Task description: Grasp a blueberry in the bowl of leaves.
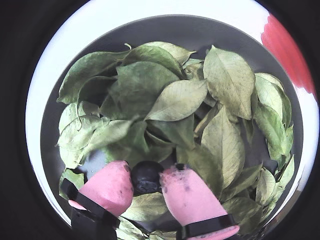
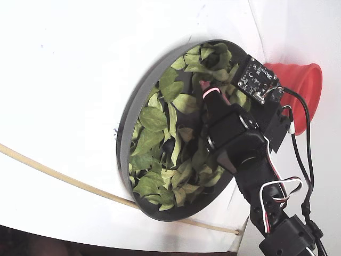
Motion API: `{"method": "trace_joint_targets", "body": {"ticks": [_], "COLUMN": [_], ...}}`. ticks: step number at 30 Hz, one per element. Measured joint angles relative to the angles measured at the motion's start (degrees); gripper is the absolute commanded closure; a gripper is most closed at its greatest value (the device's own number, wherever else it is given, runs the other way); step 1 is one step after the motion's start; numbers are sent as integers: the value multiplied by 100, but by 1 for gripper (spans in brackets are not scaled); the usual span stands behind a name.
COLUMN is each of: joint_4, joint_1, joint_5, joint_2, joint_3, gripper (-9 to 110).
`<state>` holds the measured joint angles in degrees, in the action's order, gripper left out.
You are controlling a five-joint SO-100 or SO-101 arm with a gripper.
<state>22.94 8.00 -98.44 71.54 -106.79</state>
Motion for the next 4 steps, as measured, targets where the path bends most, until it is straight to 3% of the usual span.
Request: {"method": "trace_joint_targets", "body": {"ticks": [4], "joint_4": [0], "joint_1": [18], "joint_5": [-44], "joint_2": [0], "joint_3": [-44], "gripper": [92]}}
